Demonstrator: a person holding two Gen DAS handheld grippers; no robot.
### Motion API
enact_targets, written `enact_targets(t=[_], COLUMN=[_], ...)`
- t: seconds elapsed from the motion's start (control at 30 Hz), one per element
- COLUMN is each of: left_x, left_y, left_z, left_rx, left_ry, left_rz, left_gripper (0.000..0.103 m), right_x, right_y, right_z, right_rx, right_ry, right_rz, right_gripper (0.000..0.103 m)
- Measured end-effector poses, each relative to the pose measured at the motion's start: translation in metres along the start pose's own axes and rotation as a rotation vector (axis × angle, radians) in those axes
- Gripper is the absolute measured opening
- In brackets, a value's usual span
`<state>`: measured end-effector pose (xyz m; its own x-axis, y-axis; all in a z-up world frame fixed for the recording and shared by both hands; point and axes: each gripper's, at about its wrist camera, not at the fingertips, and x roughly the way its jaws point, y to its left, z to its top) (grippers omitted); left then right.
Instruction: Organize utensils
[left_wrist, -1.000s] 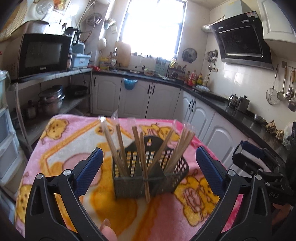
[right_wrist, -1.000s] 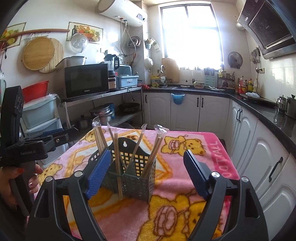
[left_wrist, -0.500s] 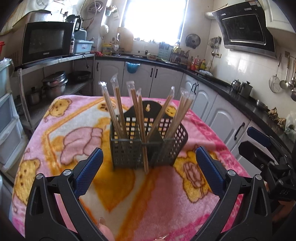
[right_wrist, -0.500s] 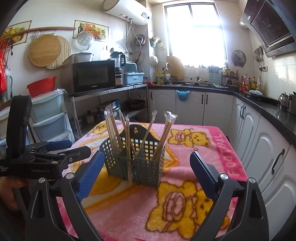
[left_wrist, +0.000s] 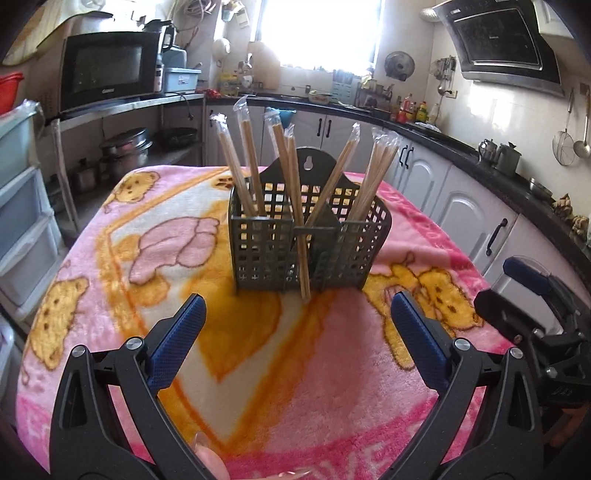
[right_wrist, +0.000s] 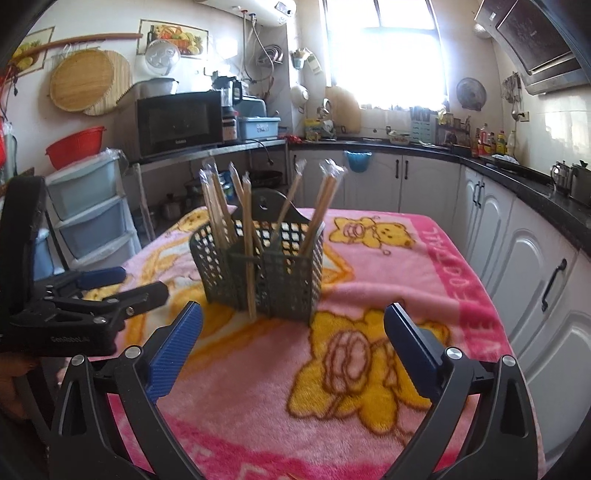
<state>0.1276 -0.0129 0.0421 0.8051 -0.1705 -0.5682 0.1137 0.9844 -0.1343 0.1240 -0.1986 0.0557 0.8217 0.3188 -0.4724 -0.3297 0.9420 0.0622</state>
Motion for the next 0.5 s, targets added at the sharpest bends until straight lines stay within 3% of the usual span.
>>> enact_targets(t=[0.23,0.5], left_x=[0.000,0.001], left_y=[-0.004,-0.006], left_z=[-0.023,-0.040], left_rx=[0.000,0.012], left_ry=[-0.061,-0.172], left_rz=[0.020,0.100], left_gripper=[0.093,0.093], right_x=[0.001,-0.016], right_y=[-0.002,0.003], right_z=[-0.029,-0.040], right_rx=[0.027,-0.007], right_ry=[-0.033,-0.233], right_rz=[-0.012,-0.086], right_gripper=[0.096,0.097])
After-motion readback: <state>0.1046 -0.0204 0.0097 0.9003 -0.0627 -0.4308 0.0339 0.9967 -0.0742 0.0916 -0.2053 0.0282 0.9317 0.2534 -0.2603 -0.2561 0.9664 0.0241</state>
